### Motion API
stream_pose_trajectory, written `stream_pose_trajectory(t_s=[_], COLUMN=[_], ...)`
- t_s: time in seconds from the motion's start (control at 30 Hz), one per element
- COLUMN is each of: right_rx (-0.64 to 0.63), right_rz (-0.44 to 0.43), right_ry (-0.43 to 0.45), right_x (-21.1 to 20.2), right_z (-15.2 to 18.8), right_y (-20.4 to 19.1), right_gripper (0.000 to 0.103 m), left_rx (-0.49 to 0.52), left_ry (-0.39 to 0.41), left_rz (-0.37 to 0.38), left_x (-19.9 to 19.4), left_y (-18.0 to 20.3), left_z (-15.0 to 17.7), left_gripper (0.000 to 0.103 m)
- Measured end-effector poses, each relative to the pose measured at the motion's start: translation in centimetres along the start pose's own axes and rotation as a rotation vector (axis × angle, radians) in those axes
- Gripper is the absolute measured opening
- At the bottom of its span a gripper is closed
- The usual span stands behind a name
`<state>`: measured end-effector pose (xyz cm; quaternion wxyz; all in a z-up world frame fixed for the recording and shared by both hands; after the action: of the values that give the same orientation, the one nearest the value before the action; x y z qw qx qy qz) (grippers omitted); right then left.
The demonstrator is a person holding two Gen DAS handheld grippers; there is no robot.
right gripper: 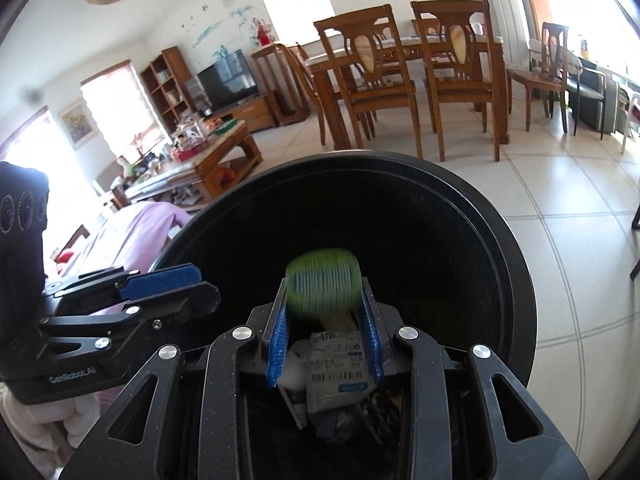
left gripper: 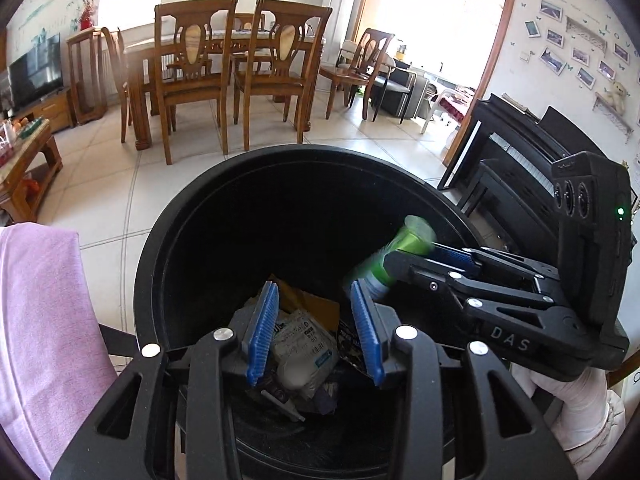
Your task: Collect trash
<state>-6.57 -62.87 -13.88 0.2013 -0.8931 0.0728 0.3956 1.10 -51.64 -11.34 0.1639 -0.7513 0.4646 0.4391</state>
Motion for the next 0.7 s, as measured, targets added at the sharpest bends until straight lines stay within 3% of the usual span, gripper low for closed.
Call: stream_pose_trajectory(t_s=[0.17,0.23,0.3,0.4,0.57,0.7], right_rx=[0.0,0.002,0.008,0.03,0.028,0.007], right_rz=[-0.002,0.007,0.005,0.02,0.03,0.018], right_ry=[0.009,0.02,0.04,0.073,0.097,0.119], right_x=[0.1,-0.1,-0.4,-0.9,-1.3,-1.4], right_z=[-0.3,-0.4,-0.8,-1.4,-2.0,-2.8], right_y=[-0.3,-0.3,-0.6,-0.6,-1.9,-4.8], right_gripper=[0.033,0.043,0.06,0.084,0.09,0.095], left_rx=[0.002,-0.002,-0.009,-0.024,-0.068,-0.132], left_ry=[0.027,0.041,0.055,0.075,0.111,0.184], left_rz=[-0.006,-0.012,-0.031,-0.055,-0.106,-0.19], left_x=[-0.6,-1.2,-1.8,-2.5,-5.0,-9.1], left_y=[0.7,0.4,0.2,-0.5,-3.2,-6.9], left_z=[-0.1,-0.2,-0.2,-0.1,0.6,2.0], left_gripper=[0.067,0.082,0.097,0.098,0.098,0.098])
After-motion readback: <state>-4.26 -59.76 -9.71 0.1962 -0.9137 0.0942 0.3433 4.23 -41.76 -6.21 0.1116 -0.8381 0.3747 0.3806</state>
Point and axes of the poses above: each gripper's, at about its wrist camera, not at the fingertips, and x roughly the way its jaws point, y to its right, z to its underside, the point moved 9 cm from there along x, roughly the way its jaws point, and after that the axes turned 9 degrees about -y, right-handed, at the moved point
